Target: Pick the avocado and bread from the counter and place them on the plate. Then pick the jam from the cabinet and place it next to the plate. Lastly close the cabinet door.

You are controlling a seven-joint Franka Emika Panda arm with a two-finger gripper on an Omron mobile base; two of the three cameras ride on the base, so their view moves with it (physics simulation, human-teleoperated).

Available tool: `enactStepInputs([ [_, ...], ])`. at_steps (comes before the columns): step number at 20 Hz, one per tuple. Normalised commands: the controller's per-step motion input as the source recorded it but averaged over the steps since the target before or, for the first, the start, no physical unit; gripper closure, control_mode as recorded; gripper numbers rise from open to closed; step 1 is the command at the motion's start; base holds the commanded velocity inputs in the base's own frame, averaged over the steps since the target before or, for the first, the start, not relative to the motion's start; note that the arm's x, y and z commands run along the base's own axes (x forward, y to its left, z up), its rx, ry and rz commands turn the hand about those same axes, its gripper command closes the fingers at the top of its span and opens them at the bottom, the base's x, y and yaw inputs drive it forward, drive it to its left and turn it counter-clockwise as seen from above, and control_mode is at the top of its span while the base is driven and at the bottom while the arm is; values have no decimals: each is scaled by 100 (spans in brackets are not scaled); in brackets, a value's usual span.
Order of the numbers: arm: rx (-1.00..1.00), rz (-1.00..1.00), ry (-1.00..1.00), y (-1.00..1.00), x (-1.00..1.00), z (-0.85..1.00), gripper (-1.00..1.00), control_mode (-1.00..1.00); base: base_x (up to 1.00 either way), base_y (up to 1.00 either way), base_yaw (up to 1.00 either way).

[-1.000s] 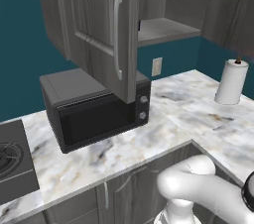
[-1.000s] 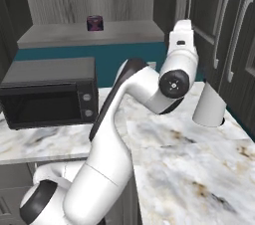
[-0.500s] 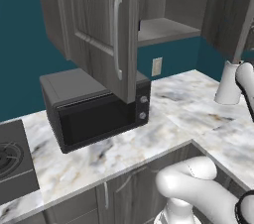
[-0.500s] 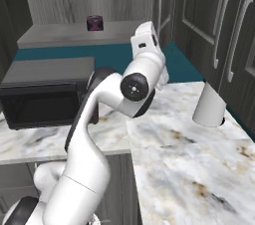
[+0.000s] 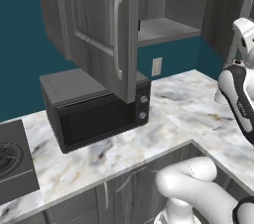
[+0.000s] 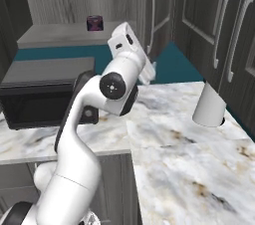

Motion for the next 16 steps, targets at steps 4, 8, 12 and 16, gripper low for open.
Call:
enactStepInputs([
  [4,-25,3,2,4,63,0,-100,-100,0,0,0],
  [8,-30,0,1,-1,87,-1,-100,-100,0,0,0],
  [12,-37,10,3,0,100,-13,-100,-100,0,0,0],
  [16,-31,22,10,0,100,-25,-100,-100,0,0,0],
])
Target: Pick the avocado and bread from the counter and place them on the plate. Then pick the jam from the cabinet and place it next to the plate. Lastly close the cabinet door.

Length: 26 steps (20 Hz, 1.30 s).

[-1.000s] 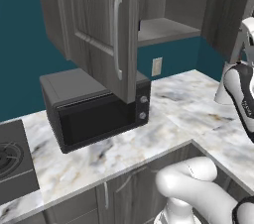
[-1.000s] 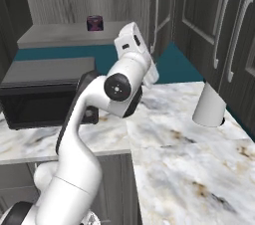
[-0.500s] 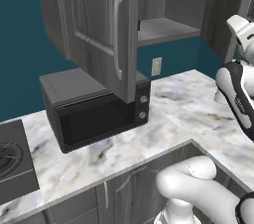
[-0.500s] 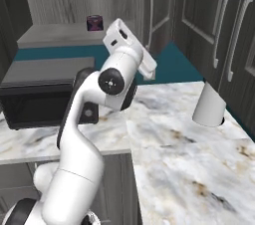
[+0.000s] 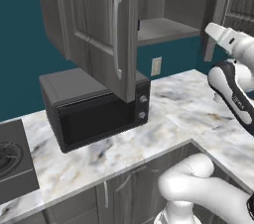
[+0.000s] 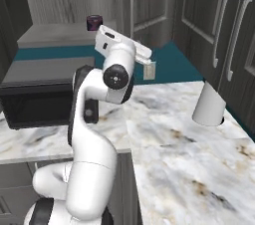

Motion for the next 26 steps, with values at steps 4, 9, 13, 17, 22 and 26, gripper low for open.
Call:
enactStepInputs([
  [4,-27,25,13,0,100,-24,-100,-100,0,0,0],
  [9,-27,23,11,0,100,-24,-100,-100,0,0,0],
  [13,-28,18,11,0,100,-28,-100,-100,0,0,0],
  [17,-27,6,10,0,100,-37,-100,-100,0,0,0],
  [22,-26,1,8,0,100,-50,-100,-100,0,0,0],
  [26,-25,0,7,0,100,-49,-100,-100,0,0,0],
])
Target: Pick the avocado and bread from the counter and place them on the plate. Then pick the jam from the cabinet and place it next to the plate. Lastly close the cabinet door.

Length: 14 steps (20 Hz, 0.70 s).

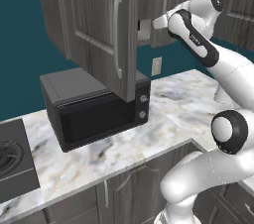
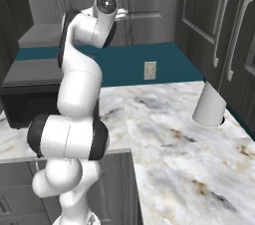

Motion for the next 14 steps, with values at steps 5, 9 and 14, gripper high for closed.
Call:
enactStepInputs([
  [5,-22,0,3,0,100,-47,-100,-100,0,0,0],
  [9,-19,0,0,0,94,-43,-100,-100,0,0,0],
  [14,-11,0,0,-11,48,-22,-100,-100,0,0,0],
])
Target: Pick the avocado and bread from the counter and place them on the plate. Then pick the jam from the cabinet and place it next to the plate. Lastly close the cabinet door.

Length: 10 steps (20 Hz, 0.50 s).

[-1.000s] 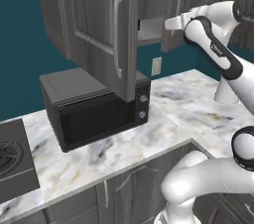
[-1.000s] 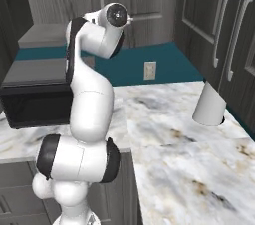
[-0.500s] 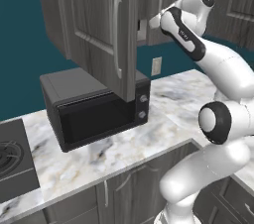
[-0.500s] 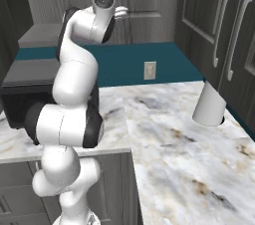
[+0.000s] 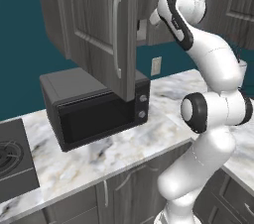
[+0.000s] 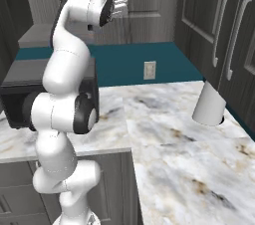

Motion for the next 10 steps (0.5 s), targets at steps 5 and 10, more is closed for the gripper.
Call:
enactStepInputs([
  [5,0,1,-1,-18,-11,0,-100,-100,0,0,0],
  [10,0,11,-10,-5,-71,-1,-100,-100,0,0,0],
])
